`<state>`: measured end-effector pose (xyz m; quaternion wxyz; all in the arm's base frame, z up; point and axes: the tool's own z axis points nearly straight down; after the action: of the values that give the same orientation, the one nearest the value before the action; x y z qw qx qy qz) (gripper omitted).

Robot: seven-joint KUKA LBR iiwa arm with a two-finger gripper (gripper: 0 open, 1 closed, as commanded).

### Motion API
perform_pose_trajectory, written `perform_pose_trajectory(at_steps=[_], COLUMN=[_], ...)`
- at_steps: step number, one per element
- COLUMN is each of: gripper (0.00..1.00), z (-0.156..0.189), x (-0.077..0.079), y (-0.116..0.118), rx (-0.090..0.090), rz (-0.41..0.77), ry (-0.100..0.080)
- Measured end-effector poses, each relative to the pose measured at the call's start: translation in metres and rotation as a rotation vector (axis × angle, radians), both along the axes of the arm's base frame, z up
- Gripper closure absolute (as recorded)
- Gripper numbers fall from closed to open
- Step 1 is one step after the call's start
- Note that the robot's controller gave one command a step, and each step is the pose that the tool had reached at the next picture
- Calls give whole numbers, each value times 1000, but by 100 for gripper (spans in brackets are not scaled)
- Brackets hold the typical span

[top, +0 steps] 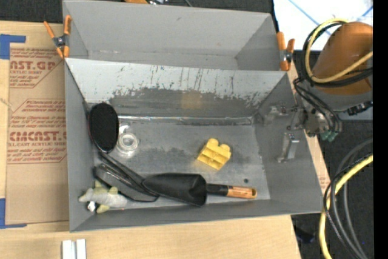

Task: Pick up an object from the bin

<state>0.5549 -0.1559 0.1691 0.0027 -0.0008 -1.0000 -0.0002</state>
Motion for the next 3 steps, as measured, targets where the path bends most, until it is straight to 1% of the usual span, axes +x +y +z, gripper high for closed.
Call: perform_pose_trajectory(at_steps=[1,2,3], gripper=[0,0,0], z=[5,-102,-37], x=[2,27,0], y=[1,109,108], rx=[-1,3,-4], rz=[2,194,-2], ry=[-7,-4,-16])
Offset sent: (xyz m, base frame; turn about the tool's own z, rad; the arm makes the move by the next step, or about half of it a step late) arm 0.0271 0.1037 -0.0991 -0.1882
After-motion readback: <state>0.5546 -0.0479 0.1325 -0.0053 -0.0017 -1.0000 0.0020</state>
